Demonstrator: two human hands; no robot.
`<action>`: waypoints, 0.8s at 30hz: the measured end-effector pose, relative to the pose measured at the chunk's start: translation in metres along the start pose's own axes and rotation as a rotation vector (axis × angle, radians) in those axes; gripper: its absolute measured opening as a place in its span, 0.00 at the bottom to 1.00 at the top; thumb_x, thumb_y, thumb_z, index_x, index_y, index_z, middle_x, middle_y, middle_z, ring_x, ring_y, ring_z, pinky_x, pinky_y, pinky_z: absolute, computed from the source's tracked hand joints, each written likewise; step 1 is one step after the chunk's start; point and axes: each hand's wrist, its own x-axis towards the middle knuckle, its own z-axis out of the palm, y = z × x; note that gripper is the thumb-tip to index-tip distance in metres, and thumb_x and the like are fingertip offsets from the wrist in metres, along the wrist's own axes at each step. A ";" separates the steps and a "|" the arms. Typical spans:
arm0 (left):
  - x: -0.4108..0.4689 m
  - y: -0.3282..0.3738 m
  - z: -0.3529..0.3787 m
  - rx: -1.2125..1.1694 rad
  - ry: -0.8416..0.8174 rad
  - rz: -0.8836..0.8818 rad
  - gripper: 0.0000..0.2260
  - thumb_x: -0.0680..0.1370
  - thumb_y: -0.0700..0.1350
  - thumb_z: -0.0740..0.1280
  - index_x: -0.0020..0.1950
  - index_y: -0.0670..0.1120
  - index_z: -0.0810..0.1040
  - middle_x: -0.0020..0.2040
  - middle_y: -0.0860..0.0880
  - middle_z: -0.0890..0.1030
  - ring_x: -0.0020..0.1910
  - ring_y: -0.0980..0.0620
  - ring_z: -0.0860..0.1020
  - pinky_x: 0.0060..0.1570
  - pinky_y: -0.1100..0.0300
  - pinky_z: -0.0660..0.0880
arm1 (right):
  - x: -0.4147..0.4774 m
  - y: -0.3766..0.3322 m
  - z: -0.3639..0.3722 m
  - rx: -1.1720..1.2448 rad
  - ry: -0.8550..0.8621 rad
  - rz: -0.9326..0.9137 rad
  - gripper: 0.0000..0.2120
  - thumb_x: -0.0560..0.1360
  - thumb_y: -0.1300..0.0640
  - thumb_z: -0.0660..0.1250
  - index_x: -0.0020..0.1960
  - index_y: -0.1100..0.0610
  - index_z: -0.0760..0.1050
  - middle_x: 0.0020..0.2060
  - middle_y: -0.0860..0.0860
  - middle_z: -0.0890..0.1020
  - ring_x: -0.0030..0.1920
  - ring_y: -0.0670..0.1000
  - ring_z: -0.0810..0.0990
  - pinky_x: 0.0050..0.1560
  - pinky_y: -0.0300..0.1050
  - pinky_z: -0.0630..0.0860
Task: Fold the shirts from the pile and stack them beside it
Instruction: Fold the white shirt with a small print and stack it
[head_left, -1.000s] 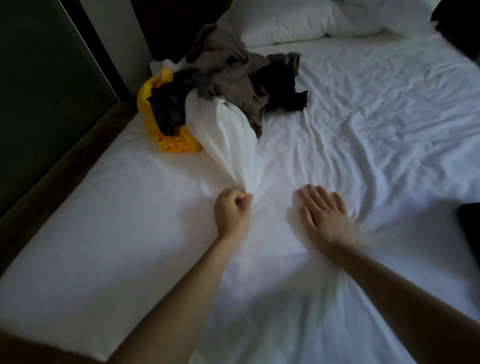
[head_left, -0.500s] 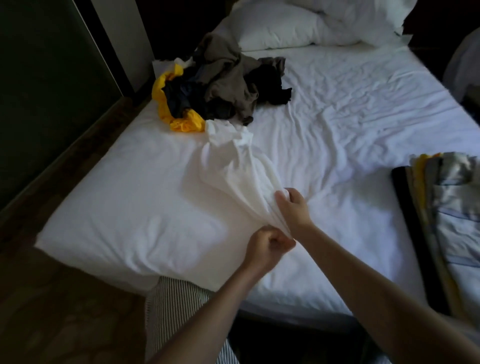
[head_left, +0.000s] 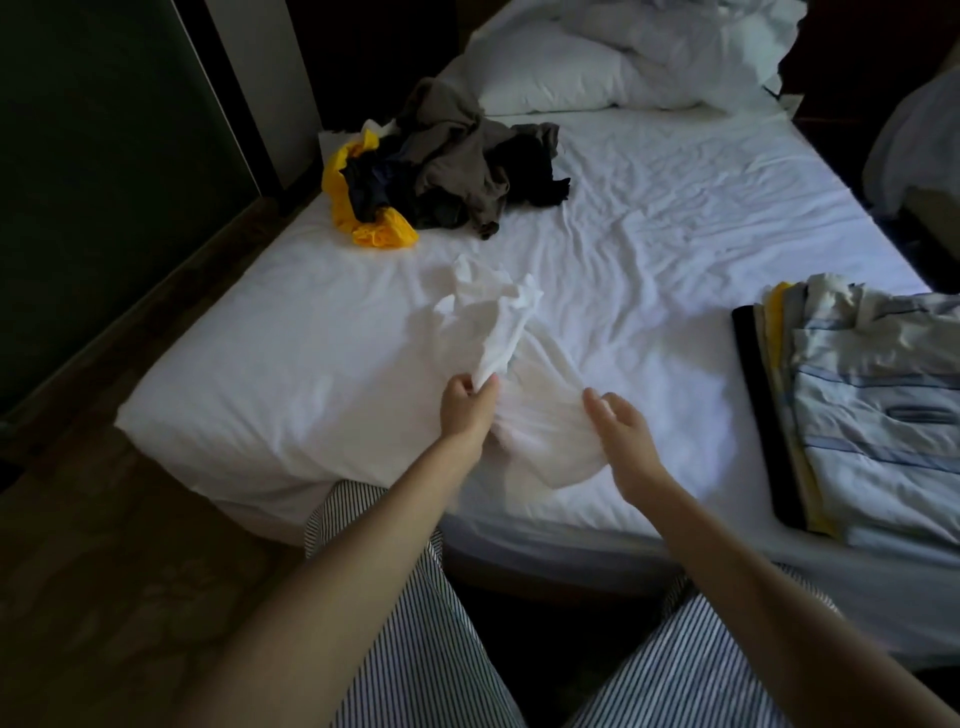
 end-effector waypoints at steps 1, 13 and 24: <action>-0.001 0.004 -0.003 0.053 -0.005 0.065 0.11 0.77 0.45 0.66 0.54 0.39 0.75 0.52 0.40 0.80 0.48 0.45 0.77 0.45 0.57 0.72 | 0.000 -0.004 -0.009 0.093 0.085 0.005 0.16 0.79 0.54 0.62 0.34 0.57 0.68 0.30 0.49 0.71 0.31 0.46 0.70 0.33 0.39 0.66; 0.021 0.162 -0.008 -0.677 -0.312 0.055 0.22 0.81 0.44 0.60 0.74 0.47 0.61 0.58 0.48 0.74 0.56 0.52 0.73 0.52 0.59 0.70 | 0.044 -0.165 -0.053 0.424 0.146 -0.014 0.18 0.83 0.55 0.45 0.57 0.63 0.70 0.52 0.61 0.74 0.60 0.63 0.70 0.50 0.30 0.72; 0.068 0.069 -0.017 0.722 -0.376 0.391 0.09 0.78 0.40 0.60 0.51 0.42 0.80 0.55 0.43 0.81 0.57 0.44 0.77 0.56 0.54 0.73 | 0.059 -0.063 -0.027 -0.365 0.042 0.037 0.07 0.76 0.66 0.62 0.49 0.56 0.74 0.41 0.55 0.75 0.38 0.50 0.73 0.38 0.38 0.68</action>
